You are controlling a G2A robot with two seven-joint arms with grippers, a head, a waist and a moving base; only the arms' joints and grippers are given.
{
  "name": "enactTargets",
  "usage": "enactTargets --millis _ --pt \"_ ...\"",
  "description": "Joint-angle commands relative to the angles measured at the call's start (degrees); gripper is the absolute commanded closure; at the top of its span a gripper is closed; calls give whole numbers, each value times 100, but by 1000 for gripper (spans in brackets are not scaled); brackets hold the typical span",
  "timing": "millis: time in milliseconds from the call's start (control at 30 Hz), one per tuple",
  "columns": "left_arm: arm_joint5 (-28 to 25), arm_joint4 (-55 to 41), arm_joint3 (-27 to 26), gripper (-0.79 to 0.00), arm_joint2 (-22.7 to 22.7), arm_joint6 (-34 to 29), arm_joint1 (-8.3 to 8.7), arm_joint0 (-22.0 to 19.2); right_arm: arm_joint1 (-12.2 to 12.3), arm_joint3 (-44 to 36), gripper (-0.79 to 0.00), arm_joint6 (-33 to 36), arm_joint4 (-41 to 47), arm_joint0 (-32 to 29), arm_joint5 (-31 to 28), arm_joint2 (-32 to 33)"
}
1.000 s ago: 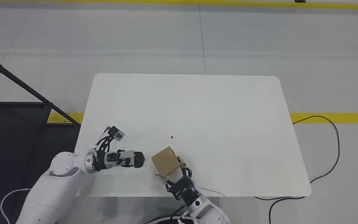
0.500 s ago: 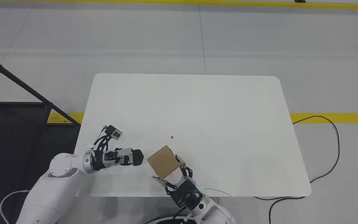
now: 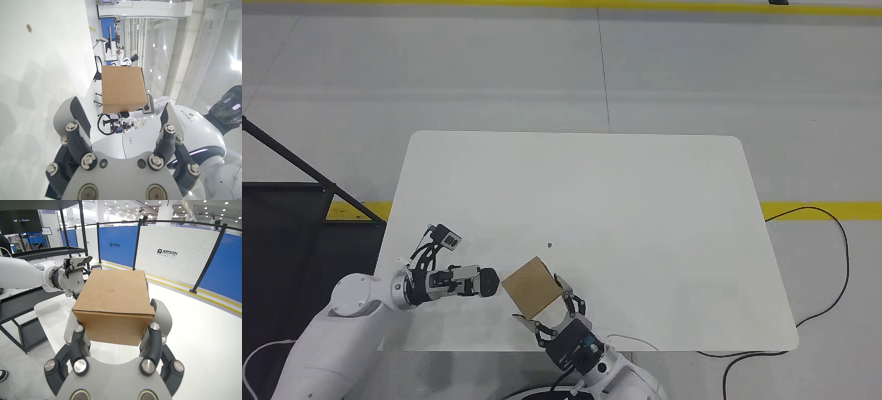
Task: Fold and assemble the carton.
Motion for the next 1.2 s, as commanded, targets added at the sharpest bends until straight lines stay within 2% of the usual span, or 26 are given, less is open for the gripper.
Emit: enactTargets --millis 0,267,400,500,633,800,1033,1167 --pt "8 7 8 -785 7 -7 -2 -11 0 1 0 0 -1 0 2 -1" --pt "6 60 32 -785 39 -5 -11 -45 0 -15 0 50 15 15 -10 -6" --pt "5 82 46 -785 52 -4 -15 -59 6 -2 -25 29 29 22 -31 1" --pt "7 81 55 -785 57 -7 -17 -70 13 13 0 3 48 27 -60 15" --pt "0 91 65 -785 60 0 -19 -75 21 19 -6 -39 113 30 -103 40" --pt "-7 84 70 -785 61 7 -23 -77 60 61 0 -545 577 70 -626 206" --pt "-6 96 73 -785 83 6 -30 -96 153 30 0 -1320 1191 129 -1684 527" --pt "-4 104 87 -785 107 4 -36 -109 160 23 0 -1318 1191 131 -1715 548"
